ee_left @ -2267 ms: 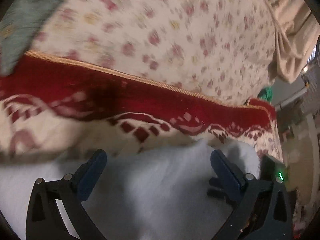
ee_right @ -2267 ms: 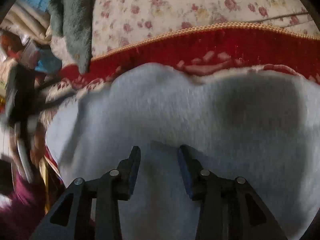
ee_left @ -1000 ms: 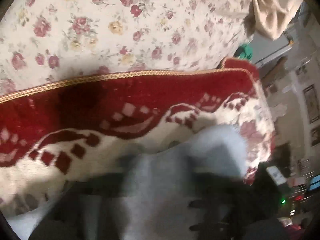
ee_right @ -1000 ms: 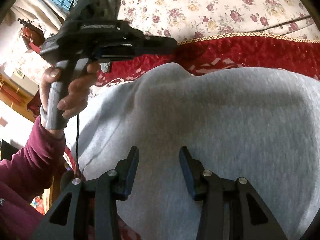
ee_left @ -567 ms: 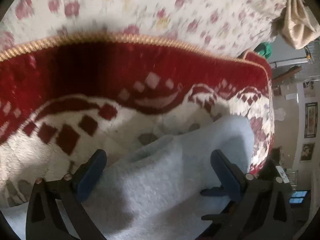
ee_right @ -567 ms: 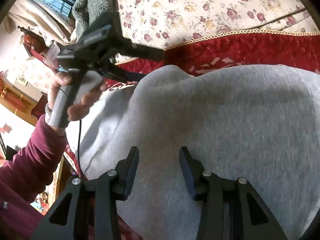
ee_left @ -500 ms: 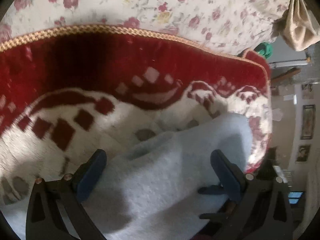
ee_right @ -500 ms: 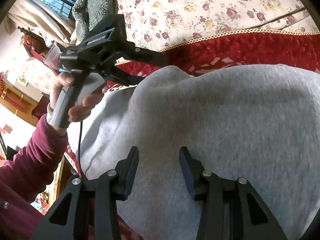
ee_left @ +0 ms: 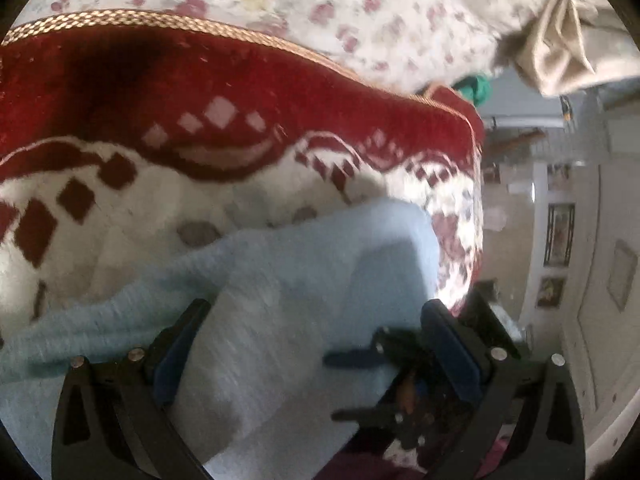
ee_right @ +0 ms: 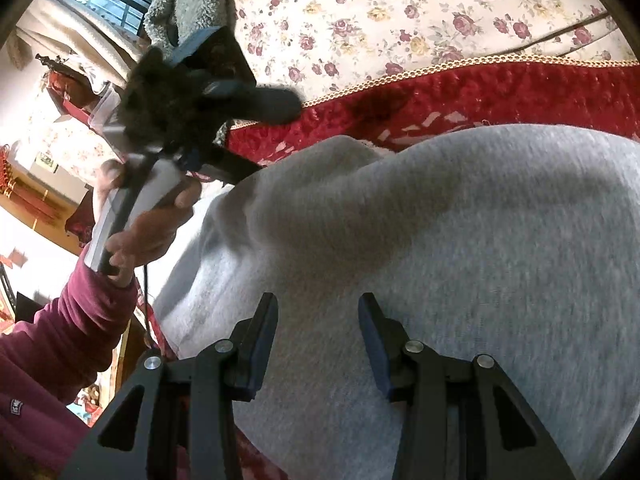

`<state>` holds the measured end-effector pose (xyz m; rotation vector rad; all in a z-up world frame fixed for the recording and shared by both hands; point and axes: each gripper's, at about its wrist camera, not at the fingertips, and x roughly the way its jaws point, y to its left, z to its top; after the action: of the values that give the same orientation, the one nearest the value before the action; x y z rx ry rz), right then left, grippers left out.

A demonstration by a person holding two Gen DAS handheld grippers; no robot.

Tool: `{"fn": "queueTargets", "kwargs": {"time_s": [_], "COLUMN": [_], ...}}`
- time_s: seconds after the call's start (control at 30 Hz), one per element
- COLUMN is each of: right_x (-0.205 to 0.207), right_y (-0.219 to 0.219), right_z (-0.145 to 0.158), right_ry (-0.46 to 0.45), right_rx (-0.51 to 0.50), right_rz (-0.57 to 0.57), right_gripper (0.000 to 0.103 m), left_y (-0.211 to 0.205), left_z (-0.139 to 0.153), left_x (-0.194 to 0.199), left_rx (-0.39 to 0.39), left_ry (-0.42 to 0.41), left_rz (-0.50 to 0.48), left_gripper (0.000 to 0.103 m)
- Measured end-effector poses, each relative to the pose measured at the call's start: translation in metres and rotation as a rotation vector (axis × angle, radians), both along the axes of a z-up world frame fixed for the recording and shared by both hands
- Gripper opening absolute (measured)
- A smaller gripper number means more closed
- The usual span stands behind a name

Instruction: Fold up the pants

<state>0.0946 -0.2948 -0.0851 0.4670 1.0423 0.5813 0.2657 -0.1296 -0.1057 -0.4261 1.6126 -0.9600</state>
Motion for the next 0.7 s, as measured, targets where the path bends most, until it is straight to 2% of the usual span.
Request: {"fn": "queueTargets", "kwargs": {"time_s": [0.07,0.17,0.23,0.3,0.33,0.4,0.47,0.53,0.57,0.6,0.63,0.67,0.7], "right_x": [0.0,0.002,0.002,0.001,0.001,0.005,0.014,0.03,0.038,0.05,0.058,0.069,0.072], "right_y": [0.001,0.007,0.017,0.028,0.032,0.031,0.029,0.032,0.034,0.035,0.033,0.033,0.029], "right_z": [0.002,0.003,0.009,0.019,0.026,0.04,0.046,0.044,0.042,0.035,0.026,0.013,0.006], "right_ry": [-0.022,-0.033,-0.066,-0.131,-0.171,-0.231,-0.253,-0.26,-0.279,-0.28,-0.246,-0.174,-0.147], "right_rx": [-0.006,-0.057,-0.138,-0.252,-0.295,-0.329,-0.368,-0.454,-0.497,-0.529,-0.529,-0.526,-0.53], "right_rz": [-0.033,-0.031,-0.013,0.014,0.011,-0.023,-0.028,-0.011,0.005,0.036,0.072,0.122,0.137], "right_gripper": [0.046,0.046,0.045,0.045,0.045,0.045,0.045,0.046,0.049,0.062,0.069,0.07,0.068], "left_y": [-0.008,-0.017,-0.012,0.0,0.007,0.018,0.016,0.011,0.01,0.01,0.013,0.015,0.017], "left_z": [-0.004,0.001,0.001,0.001,0.0,-0.002,-0.003,-0.002,0.0,0.001,0.002,0.001,-0.002], "left_x": [0.003,0.002,0.004,0.008,0.011,0.014,0.011,0.007,0.006,0.005,0.005,0.005,0.005], "left_rx": [0.004,0.024,0.031,0.024,0.013,0.022,0.052,0.072,0.076,0.074,0.069,0.069,0.078], "left_ry": [0.014,-0.041,-0.059,-0.061,-0.057,-0.066,-0.095,-0.117,-0.127,-0.137,-0.133,-0.126,-0.123], "left_rz": [0.014,0.029,0.068,0.108,0.129,0.15,0.123,0.101,0.093,0.093,0.099,0.109,0.114], "left_gripper": [0.103,0.102,0.09,0.067,0.061,0.035,0.028,0.028,0.028,0.028,0.028,0.028,0.027]}}
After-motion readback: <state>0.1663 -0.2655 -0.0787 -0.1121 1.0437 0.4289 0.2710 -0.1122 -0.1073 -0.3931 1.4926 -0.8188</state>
